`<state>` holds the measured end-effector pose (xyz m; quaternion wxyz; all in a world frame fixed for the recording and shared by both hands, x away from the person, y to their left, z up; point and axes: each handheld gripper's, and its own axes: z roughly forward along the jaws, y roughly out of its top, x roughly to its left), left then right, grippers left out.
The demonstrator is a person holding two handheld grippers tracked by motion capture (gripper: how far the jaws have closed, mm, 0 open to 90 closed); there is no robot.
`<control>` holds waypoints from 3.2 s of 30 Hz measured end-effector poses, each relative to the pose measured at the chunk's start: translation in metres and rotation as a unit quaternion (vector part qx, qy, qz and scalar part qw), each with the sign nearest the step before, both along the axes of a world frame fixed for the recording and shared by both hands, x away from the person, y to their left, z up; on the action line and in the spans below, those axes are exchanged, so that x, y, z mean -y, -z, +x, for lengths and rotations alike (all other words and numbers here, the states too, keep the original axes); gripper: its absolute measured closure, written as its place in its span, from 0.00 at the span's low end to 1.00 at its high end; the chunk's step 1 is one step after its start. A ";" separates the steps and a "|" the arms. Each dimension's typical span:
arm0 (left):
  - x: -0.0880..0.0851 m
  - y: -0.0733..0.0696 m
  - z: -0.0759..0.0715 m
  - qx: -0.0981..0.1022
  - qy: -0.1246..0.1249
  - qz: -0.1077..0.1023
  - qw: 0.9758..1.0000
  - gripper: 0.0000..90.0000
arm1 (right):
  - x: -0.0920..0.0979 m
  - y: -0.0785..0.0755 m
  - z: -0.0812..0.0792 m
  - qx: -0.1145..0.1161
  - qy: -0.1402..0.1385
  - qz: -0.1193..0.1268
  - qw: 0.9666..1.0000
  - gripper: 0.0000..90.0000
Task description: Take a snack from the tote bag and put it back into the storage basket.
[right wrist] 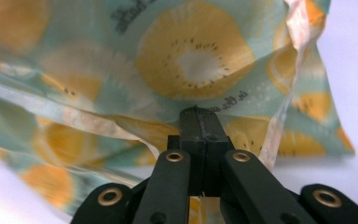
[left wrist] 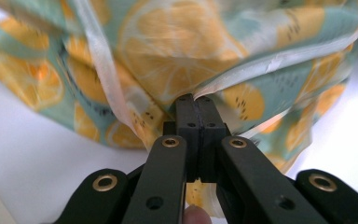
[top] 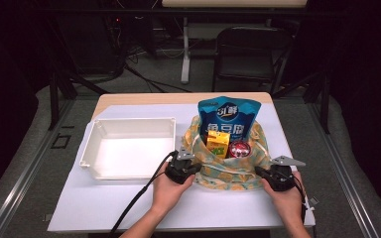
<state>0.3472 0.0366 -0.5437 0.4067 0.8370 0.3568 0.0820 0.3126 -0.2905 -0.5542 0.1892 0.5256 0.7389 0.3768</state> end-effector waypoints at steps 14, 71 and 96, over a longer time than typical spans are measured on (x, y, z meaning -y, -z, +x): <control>-0.024 -0.030 -0.017 0.051 -0.005 -0.072 0.996 0.71 | 0.022 -0.038 -0.030 0.112 0.006 0.073 0.991 0.62; 0.000 0.019 -0.004 0.004 -0.091 0.034 0.995 1.00 | -0.015 0.007 0.000 -0.031 -0.037 0.010 0.999 1.00; -0.019 -0.063 -0.018 0.093 -0.084 -0.081 0.989 0.58 | -0.009 -0.059 -0.020 0.140 -0.044 0.074 0.986 0.41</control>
